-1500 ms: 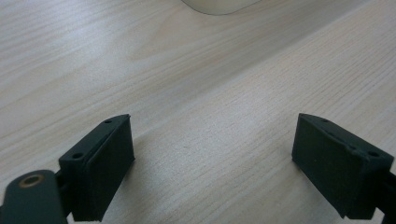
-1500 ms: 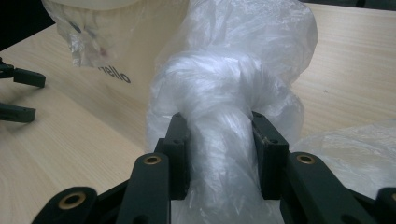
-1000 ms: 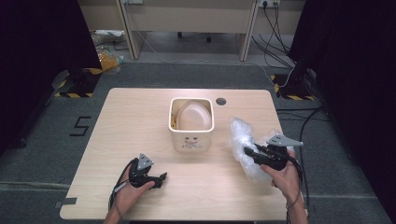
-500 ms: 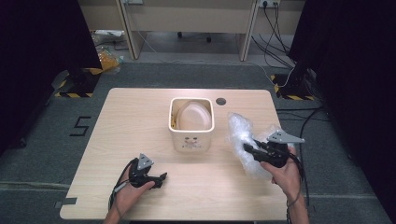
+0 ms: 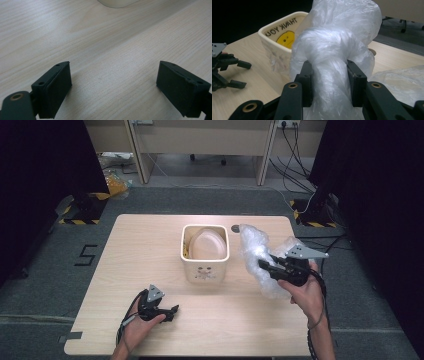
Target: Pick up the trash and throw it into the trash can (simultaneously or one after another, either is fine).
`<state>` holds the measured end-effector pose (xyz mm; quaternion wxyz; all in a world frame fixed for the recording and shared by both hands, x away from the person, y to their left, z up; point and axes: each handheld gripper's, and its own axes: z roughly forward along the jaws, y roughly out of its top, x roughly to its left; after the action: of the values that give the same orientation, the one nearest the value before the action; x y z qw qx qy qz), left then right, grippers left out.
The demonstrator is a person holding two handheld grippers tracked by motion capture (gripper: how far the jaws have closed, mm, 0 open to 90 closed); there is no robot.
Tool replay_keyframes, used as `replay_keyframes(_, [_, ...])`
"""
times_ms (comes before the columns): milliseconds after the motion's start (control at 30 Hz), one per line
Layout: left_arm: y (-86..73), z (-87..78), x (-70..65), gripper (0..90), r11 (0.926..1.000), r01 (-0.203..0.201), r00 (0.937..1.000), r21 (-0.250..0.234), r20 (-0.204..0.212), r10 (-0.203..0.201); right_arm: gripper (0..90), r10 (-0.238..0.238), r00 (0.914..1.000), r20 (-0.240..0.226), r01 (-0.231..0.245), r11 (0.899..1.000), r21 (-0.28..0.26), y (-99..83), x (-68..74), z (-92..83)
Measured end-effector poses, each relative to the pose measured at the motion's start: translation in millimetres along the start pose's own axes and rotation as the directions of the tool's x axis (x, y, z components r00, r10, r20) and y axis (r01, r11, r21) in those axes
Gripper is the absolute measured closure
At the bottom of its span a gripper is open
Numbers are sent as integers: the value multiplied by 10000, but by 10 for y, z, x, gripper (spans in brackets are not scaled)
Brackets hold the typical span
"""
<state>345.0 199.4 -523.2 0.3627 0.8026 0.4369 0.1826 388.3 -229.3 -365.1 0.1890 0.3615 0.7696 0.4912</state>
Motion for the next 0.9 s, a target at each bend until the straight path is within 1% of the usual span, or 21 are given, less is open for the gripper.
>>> replay_keyframes(100, [1,-3,3,119,10000,-55,10000,47,-3,55,643,-146,9999,-19,146,9999,-42,104,3,13])
replay_keyframes(167, [0,0,0,119,10000,2,10000,-1,-7,-2,643,-210,9997,-82,210,9998,-26,164,15,35])
replay_keyframes(367, [-2,3,-2,119,10000,9,10000,-44,-33,-9,643,-597,9979,-248,601,9981,128,317,75,158])
replay_keyframes(467, [-2,3,-2,119,10000,7,10000,-40,-33,-8,642,-674,9969,-393,683,9975,203,384,107,229])
replay_keyframes(633, [-2,3,-2,119,10000,2,10000,-40,-30,-2,642,-624,9953,-736,640,9978,192,452,159,342])
replay_keyframes(900, [-2,1,0,119,10000,-30,10000,-9,-23,30,642,-734,9913,-1096,768,9967,270,589,244,521])
